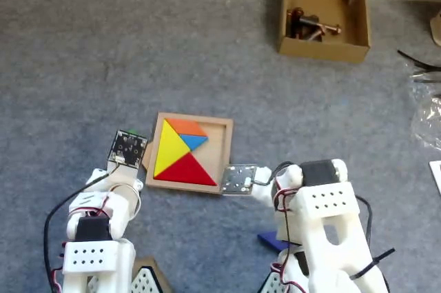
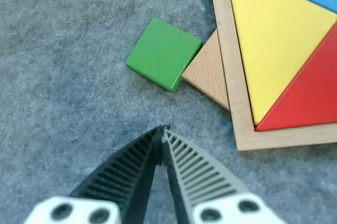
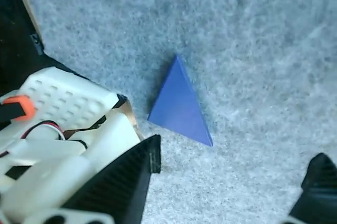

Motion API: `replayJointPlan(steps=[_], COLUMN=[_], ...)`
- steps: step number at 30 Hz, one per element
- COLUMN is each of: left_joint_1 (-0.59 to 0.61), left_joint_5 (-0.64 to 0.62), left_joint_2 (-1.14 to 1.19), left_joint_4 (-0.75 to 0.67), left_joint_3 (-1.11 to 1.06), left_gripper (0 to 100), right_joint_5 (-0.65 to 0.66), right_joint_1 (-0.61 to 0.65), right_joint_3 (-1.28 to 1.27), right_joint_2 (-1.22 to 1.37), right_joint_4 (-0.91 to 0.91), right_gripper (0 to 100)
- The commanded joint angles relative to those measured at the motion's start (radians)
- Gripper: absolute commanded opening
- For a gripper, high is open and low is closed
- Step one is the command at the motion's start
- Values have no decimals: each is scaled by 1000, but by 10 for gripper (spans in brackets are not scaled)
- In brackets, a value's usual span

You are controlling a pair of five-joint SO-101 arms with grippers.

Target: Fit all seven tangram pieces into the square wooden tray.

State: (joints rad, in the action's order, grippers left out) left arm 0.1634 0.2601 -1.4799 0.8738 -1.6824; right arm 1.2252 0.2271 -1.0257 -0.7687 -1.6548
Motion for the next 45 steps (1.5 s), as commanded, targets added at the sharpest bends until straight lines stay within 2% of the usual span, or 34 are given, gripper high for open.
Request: replayJointPlan(steps=[1,10,18,35,42,45], left_joint_1=[-12,-12,-12,-12,-12,-12], left_joint_5=[8,8,8,8,8,8], left_joint_2=[-15,-15,-15,-15,-15,-15], left_joint_4=[3,3,3,3,3,3], left_joint_3=[-22,-22,-22,-22,-22,-22], left_gripper=[7,7,7,7,7,7], right_joint_5=[9,15,12,8,9,-46], right_joint_1=[-39,-145,-147,-170,-166,-166], right_joint_3=[-70,-96,-102,-240,-252,-213], right_joint_2=[21,22,24,21,19,13], right_joint_4=[-13,50,61,243,248,249], right_gripper=[404,404,404,404,404,404])
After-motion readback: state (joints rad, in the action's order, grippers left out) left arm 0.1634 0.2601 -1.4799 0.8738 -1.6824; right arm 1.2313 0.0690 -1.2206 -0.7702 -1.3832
